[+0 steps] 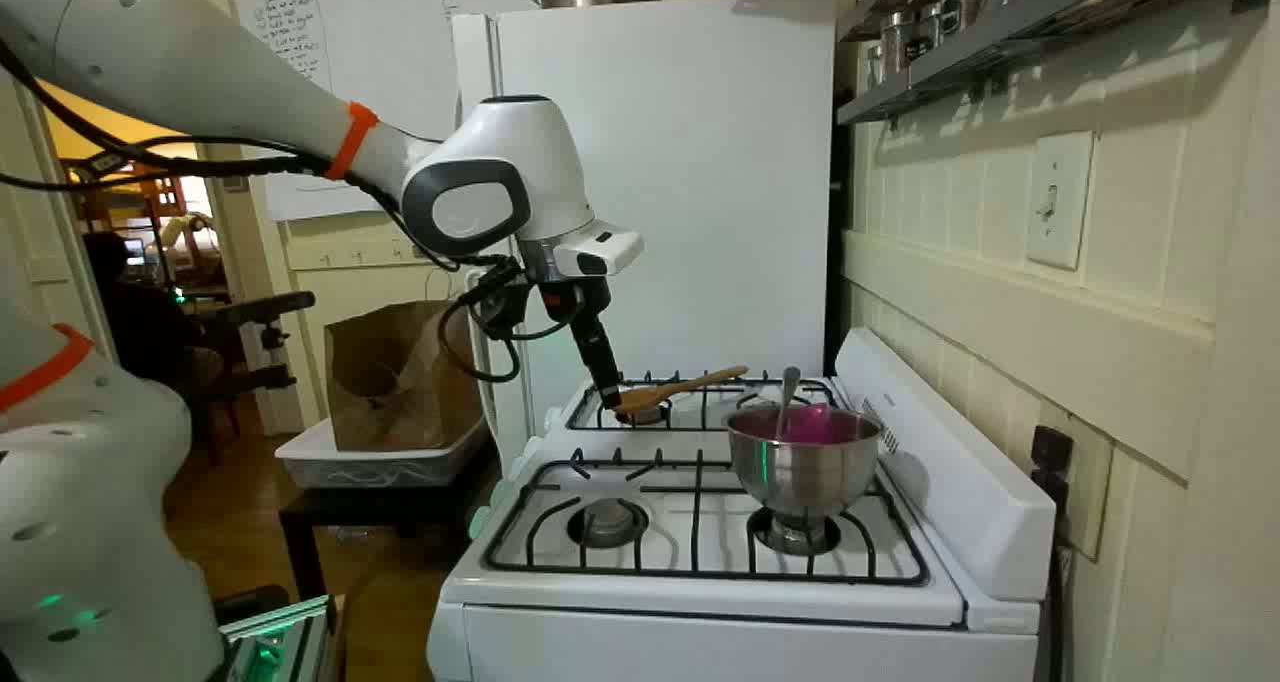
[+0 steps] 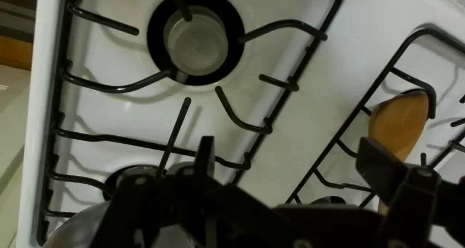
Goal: Remove the spoon from the bowl and place it on the stove top
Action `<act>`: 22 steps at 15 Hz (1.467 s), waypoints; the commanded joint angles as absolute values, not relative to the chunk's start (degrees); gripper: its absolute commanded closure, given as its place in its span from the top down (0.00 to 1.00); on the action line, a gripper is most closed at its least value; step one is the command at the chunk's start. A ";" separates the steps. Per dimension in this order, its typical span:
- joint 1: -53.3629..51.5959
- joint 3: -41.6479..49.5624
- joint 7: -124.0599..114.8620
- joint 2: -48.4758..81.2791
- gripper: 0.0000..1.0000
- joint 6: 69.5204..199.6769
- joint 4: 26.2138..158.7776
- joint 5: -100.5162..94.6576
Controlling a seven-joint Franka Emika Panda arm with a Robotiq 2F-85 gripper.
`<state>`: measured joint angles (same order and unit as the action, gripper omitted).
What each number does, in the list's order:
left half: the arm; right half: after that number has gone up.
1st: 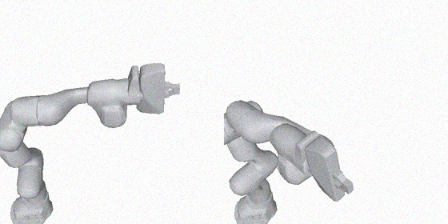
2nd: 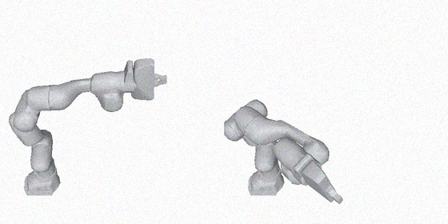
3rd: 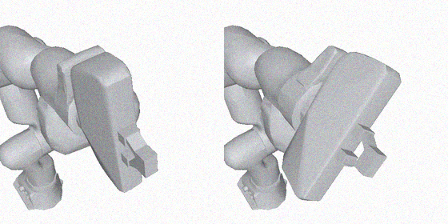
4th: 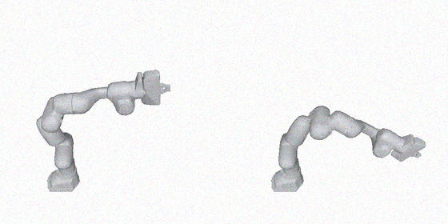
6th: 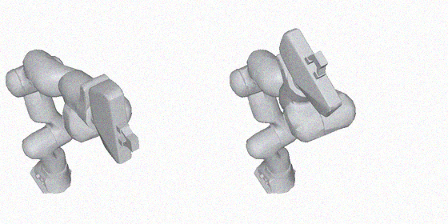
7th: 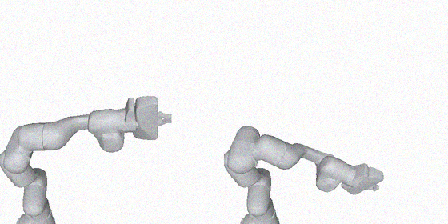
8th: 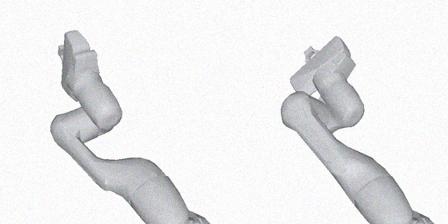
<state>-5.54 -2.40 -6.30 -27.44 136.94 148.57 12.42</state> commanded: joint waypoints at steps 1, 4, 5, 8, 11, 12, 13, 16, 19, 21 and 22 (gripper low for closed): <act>-5.31 -2.60 -6.23 -27.45 1.00 136.72 148.47 12.50; -5.31 -2.60 -6.23 -27.44 1.00 136.72 148.47 12.50; -5.31 -2.60 -6.23 -27.43 1.00 136.72 148.47 12.50; -2.86 -2.44 -3.08 -24.49 1.00 140.65 146.00 6.65; -1.71 -0.58 3.35 -20.66 1.00 141.13 140.86 1.31; -1.84 0.32 6.29 -19.32 1.00 140.99 139.07 0.34; -1.71 0.97 8.73 -17.71 1.00 141.35 137.02 -0.64; -3.77 4.67 21.29 -12.60 1.00 141.11 131.43 2.17; -4.16 6.70 32.10 -6.75 1.00 141.58 125.83 4.97; -4.34 7.37 40.31 -3.47 1.00 141.45 122.76 9.90; -4.20 7.25 44.98 -2.06 1.00 141.18 121.54 13.71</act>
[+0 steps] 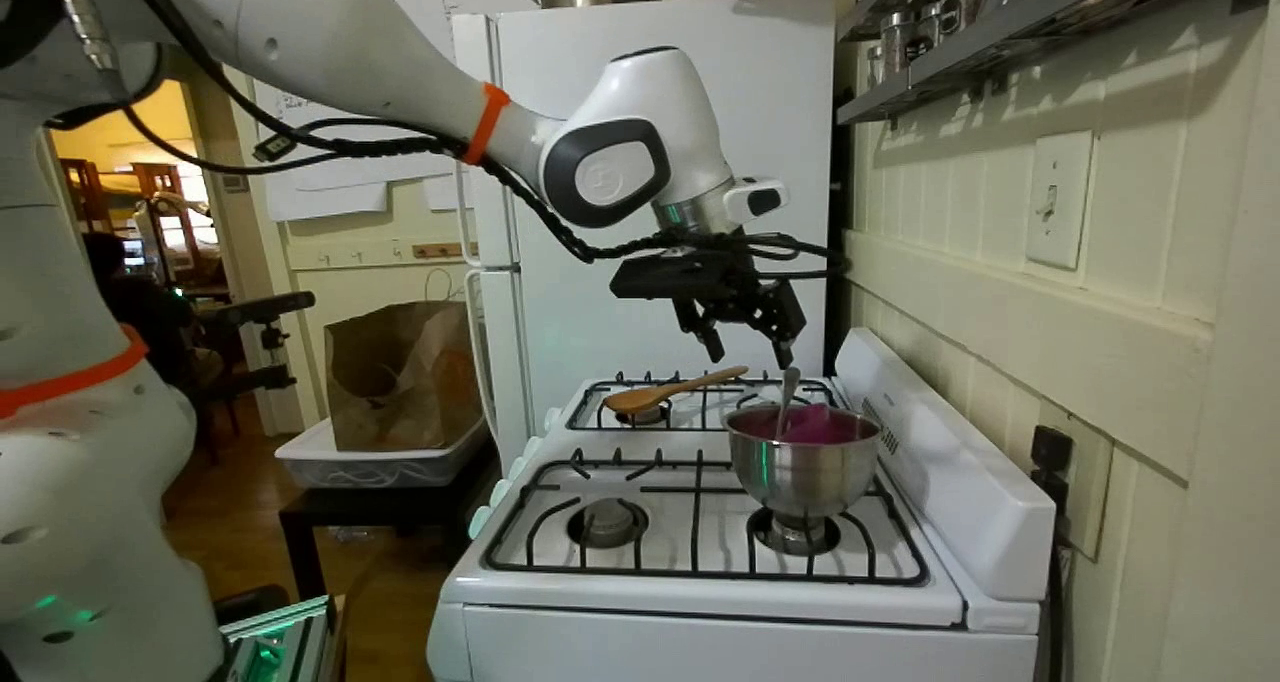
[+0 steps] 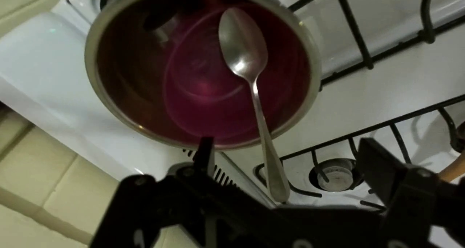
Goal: Remove the spoon from the bowl and place it on the stove top
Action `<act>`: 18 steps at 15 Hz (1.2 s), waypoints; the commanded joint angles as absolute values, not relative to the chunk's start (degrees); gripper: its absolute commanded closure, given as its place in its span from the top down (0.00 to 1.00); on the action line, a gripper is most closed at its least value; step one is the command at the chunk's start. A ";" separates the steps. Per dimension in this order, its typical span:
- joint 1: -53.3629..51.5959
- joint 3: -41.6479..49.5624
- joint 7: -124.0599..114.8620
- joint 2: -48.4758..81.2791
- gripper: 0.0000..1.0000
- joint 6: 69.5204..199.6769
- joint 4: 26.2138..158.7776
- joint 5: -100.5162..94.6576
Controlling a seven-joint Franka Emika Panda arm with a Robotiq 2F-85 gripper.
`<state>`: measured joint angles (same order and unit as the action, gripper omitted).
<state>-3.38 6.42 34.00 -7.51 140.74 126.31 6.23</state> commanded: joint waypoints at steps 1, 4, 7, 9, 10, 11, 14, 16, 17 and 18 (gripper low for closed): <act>-4.03 6.63 49.50 -1.13 1.00 140.75 120.87 18.18; -1.76 4.62 48.02 -1.90 1.00 140.60 121.81 17.67; -1.48 4.42 47.47 -1.93 1.00 140.61 121.73 17.36; -1.45 4.45 47.45 -2.09 1.00 140.61 121.73 17.37; -1.37 4.34 47.47 -1.60 1.00 141.19 121.53 16.95; -1.42 4.17 48.80 -1.08 1.00 141.62 121.22 18.12; -1.36 3.36 49.73 0.50 1.00 143.17 120.41 18.01; -1.27 2.84 50.38 1.17 1.00 144.29 120.51 18.11; -1.19 2.62 50.74 1.50 1.00 144.84 120.59 18.41; -1.10 2.39 51.27 1.88 1.00 145.54 120.70 18.82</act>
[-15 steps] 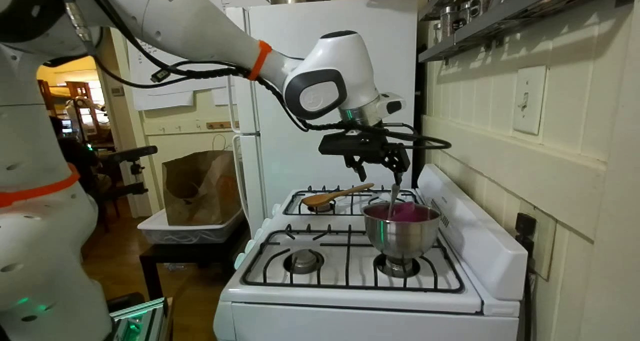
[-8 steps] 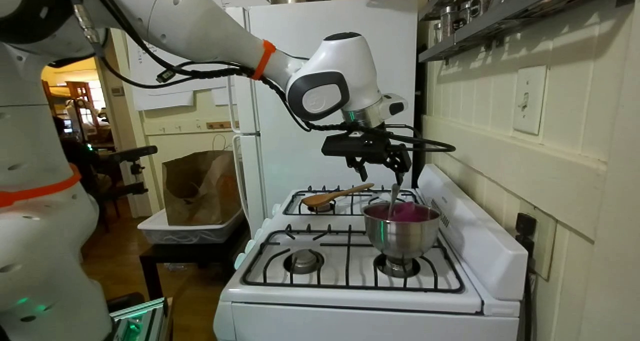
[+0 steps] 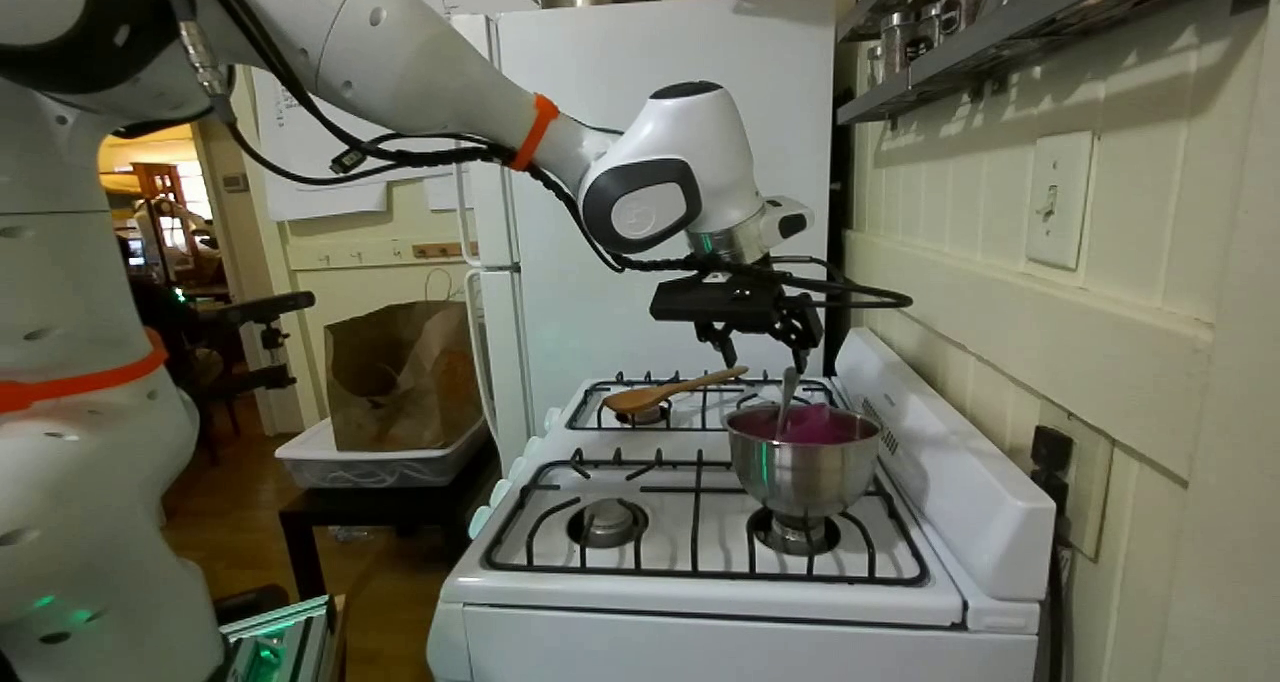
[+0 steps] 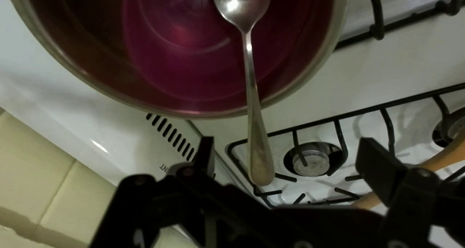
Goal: Remove the spoon from the bowl and place it on the stove top
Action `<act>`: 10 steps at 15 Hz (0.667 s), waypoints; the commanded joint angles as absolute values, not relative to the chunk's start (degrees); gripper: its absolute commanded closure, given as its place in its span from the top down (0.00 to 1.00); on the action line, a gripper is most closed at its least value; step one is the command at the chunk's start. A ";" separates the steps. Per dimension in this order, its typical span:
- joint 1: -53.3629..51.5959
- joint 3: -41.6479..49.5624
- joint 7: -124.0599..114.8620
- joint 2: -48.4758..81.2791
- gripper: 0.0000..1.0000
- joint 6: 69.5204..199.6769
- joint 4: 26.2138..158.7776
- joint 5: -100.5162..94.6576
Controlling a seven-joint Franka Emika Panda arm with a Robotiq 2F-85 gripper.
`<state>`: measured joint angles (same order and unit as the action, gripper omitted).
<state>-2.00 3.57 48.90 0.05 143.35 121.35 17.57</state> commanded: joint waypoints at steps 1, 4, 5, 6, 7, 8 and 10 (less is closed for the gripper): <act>-1.00 2.14 52.04 2.22 1.00 146.39 120.78 19.38; -0.46 1.50 54.03 3.31 1.00 148.36 120.92 20.11; -0.19 1.30 54.84 3.69 1.00 149.04 120.91 20.80; 0.06 1.07 56.10 3.97 0.98 149.50 120.85 21.98; 0.36 0.83 57.03 4.25 0.88 149.84 120.81 22.91; 0.66 0.55 57.95 4.54 0.80 150.17 120.74 23.84; 1.14 0.03 59.65 5.02 0.60 150.40 120.65 25.55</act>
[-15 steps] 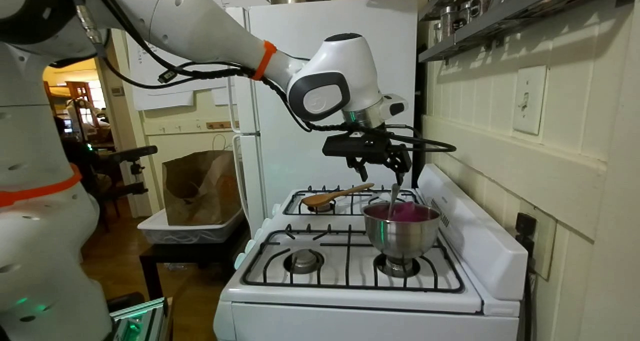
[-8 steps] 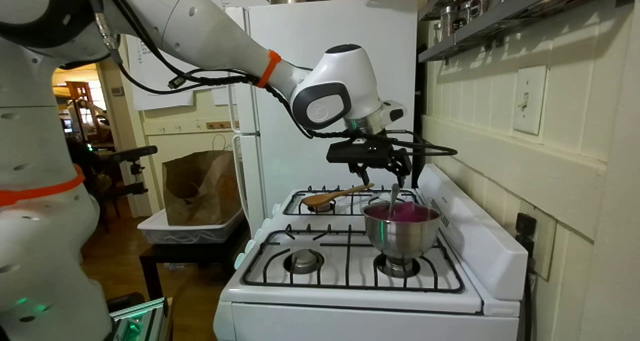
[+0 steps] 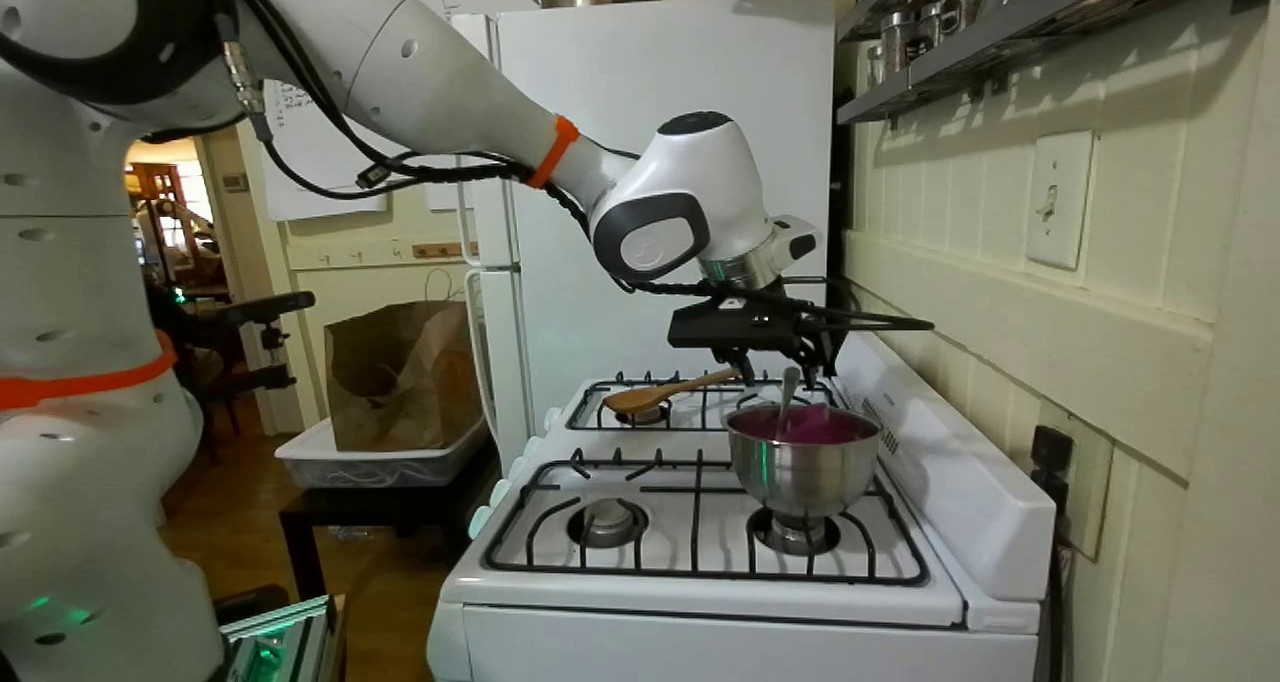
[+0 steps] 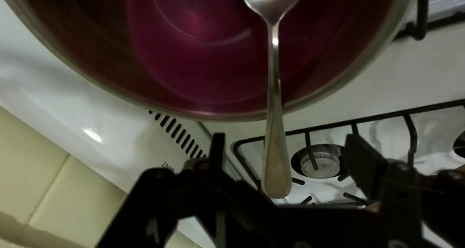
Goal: Remove the spoon from the bowl and place it on the stove top
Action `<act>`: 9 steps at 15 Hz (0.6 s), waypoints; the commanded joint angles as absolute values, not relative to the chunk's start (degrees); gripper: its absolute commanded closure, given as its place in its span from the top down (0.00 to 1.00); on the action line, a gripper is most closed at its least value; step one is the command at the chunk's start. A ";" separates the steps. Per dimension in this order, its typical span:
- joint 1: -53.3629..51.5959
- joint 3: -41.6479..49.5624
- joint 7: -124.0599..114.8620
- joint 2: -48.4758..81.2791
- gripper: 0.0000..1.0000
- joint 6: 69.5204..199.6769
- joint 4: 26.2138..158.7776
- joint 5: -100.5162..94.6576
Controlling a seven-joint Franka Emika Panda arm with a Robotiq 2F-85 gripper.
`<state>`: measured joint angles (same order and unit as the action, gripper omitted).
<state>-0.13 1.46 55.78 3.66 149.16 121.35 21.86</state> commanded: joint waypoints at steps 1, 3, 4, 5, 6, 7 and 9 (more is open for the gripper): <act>1.34 -0.24 60.62 5.28 0.56 150.42 120.57 26.49; 1.71 -0.78 62.99 5.74 0.58 150.29 120.49 28.53; 1.92 -1.02 63.99 5.91 0.55 150.32 120.50 29.41; 2.12 -1.24 64.92 6.12 0.57 150.45 120.50 30.15; 2.30 -1.43 65.85 6.28 0.55 150.66 120.53 30.92; 2.45 -1.59 66.83 6.40 0.55 150.95 120.57 31.73; 2.70 -1.73 68.23 6.64 0.54 151.55 120.67 32.70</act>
<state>1.61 -0.54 64.38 5.35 149.53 121.30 29.53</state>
